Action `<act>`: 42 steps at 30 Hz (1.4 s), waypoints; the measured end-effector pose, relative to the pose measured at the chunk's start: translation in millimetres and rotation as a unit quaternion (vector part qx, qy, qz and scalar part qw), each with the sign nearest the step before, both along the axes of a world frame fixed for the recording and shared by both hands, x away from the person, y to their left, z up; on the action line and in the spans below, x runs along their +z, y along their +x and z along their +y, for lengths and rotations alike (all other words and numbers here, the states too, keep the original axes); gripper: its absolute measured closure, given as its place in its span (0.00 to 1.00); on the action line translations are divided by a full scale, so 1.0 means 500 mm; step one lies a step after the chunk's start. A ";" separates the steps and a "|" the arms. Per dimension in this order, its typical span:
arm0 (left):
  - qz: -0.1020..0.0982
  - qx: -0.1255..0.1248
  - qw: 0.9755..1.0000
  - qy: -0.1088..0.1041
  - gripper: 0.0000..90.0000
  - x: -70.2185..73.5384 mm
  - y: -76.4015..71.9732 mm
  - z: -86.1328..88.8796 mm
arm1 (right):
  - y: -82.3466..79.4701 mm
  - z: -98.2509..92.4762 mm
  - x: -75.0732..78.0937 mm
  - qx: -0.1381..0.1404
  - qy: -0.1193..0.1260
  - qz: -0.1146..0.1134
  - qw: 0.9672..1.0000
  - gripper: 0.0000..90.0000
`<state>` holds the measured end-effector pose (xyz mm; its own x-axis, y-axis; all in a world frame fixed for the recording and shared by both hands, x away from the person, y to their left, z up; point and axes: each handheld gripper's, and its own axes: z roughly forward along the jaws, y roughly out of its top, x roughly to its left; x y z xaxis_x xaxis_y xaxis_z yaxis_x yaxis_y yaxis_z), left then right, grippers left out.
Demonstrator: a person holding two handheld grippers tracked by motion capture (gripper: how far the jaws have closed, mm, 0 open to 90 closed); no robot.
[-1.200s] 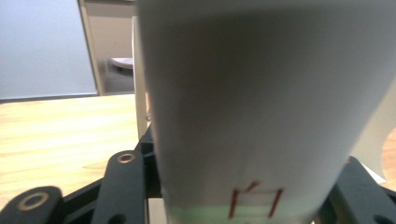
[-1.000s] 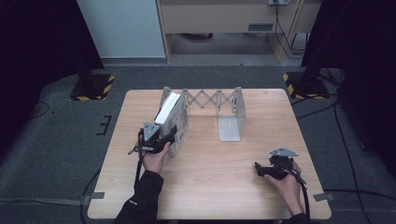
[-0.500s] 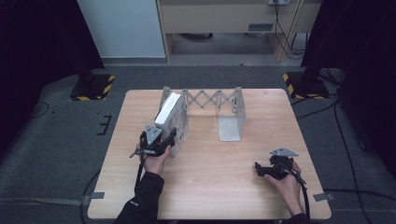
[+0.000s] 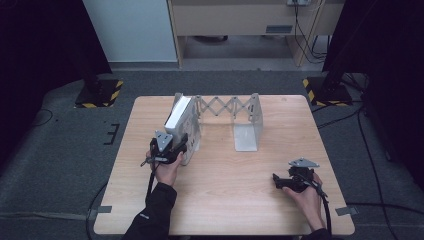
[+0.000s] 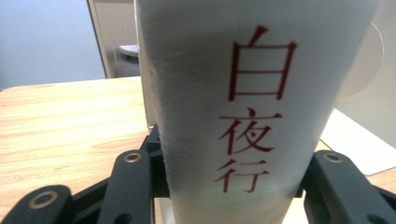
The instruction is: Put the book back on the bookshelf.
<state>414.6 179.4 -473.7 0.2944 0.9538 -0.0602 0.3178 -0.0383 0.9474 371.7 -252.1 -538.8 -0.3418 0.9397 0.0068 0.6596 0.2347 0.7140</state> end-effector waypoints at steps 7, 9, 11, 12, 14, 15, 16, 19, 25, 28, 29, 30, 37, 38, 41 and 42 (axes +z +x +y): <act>-0.006 -0.001 1.000 -0.013 0.54 -0.006 0.006 -0.011 | 0.000 0.000 0.000 -0.001 0.000 0.000 1.000 0.07; -0.007 -0.002 1.000 -0.017 0.54 -0.007 0.009 -0.013 | 0.000 0.000 0.000 0.000 0.000 0.000 1.000 0.07; -0.007 -0.004 1.000 -0.020 0.54 -0.008 0.011 -0.015 | 0.000 0.000 0.000 0.001 -0.001 -0.001 1.000 0.07; -0.008 -0.006 1.000 -0.021 0.53 -0.009 0.012 -0.016 | 0.001 0.000 0.000 0.001 -0.001 -0.001 1.000 0.07; -0.006 -0.012 1.000 -0.025 0.52 -0.010 0.012 -0.016 | 0.001 0.000 0.000 0.001 -0.001 -0.001 1.000 0.07; -0.004 -0.015 1.000 -0.026 0.51 -0.010 0.011 -0.015 | 0.001 0.000 0.000 0.001 -0.001 -0.001 1.000 0.07; -0.002 -0.018 0.999 -0.027 0.50 -0.010 0.009 -0.015 | 0.000 0.000 0.000 0.001 -0.001 -0.001 1.000 0.07; 0.005 -0.027 0.999 -0.030 0.48 -0.008 -0.004 -0.009 | 0.000 0.000 0.000 0.001 0.000 -0.001 1.000 0.07; 0.010 -0.044 0.999 -0.017 0.48 -0.004 -0.034 0.013 | 0.000 0.001 0.000 0.001 -0.002 -0.002 1.000 0.07; 0.018 -0.048 0.998 -0.025 0.52 -0.010 -0.038 0.017 | 0.000 0.001 0.000 0.000 -0.002 -0.002 1.000 0.07; 0.019 -0.045 0.998 -0.028 0.52 -0.010 -0.038 0.016 | 0.000 0.001 0.000 0.001 -0.002 -0.002 1.000 0.07; 0.019 -0.043 0.998 -0.028 0.53 -0.010 -0.038 0.015 | 0.000 0.001 0.000 0.001 -0.002 -0.002 1.000 0.07; 0.023 -0.035 0.999 -0.024 0.53 -0.007 -0.036 0.000 | 0.000 0.001 0.000 0.001 -0.002 -0.002 1.000 0.07; 0.022 -0.035 0.999 -0.026 0.52 -0.007 -0.034 -0.003 | 0.000 0.001 0.000 0.001 -0.002 -0.002 1.000 0.07; 0.023 -0.040 0.999 -0.026 0.51 -0.007 -0.025 -0.013 | 0.000 0.001 0.000 0.001 -0.002 -0.002 1.000 0.07; 0.024 -0.041 0.998 -0.030 0.51 -0.008 -0.022 -0.016 | 0.000 0.001 0.000 0.001 -0.002 -0.002 1.000 0.07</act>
<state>403.6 171.3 -477.6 0.3675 0.9207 -0.1316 0.3610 -0.0108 0.9325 371.9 -251.8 -538.9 -0.3431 0.9393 0.0020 0.6565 0.2383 0.7157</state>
